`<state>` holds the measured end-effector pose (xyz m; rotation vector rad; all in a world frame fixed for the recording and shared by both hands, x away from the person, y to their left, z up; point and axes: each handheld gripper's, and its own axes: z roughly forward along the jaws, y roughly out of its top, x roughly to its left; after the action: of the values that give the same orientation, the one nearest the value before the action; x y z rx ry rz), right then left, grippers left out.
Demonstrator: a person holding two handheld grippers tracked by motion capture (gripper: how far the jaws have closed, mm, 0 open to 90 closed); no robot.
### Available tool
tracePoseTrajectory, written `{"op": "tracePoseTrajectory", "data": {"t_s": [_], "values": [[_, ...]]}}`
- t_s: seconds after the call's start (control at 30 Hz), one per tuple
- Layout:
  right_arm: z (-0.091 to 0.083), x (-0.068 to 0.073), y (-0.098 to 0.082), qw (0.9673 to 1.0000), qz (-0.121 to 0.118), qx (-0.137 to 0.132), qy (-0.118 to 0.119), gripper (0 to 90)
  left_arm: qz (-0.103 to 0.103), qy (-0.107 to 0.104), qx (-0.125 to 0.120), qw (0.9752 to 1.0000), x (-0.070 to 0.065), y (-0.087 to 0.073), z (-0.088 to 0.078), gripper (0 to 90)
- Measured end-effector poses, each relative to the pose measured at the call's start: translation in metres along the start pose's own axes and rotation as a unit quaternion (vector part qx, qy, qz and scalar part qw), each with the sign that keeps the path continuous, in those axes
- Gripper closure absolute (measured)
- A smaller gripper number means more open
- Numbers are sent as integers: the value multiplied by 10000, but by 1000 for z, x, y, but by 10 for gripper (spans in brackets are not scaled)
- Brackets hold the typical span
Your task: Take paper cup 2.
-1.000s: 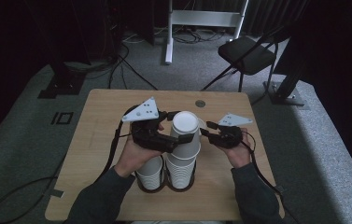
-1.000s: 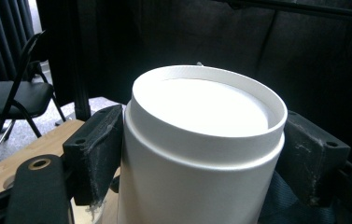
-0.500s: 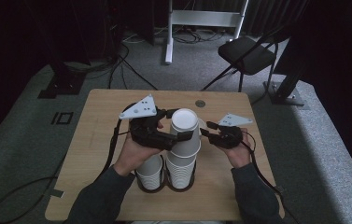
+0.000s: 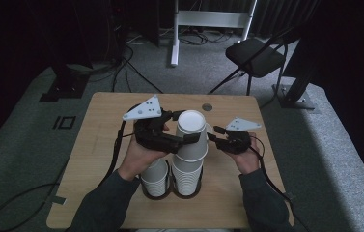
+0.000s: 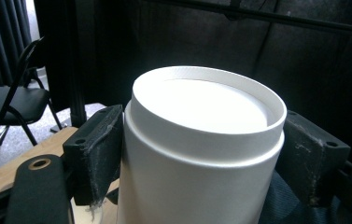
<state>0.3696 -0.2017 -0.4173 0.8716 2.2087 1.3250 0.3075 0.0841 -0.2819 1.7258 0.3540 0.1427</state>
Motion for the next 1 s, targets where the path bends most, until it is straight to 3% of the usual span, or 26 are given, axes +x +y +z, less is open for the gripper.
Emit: {"op": "tracePoseTrajectory", "data": {"t_s": [1.0], "values": [[0, 0, -1, 10000, 13, 11, -1, 577, -13, -55, -130, 9999, 1, 13, -6, 219]]}}
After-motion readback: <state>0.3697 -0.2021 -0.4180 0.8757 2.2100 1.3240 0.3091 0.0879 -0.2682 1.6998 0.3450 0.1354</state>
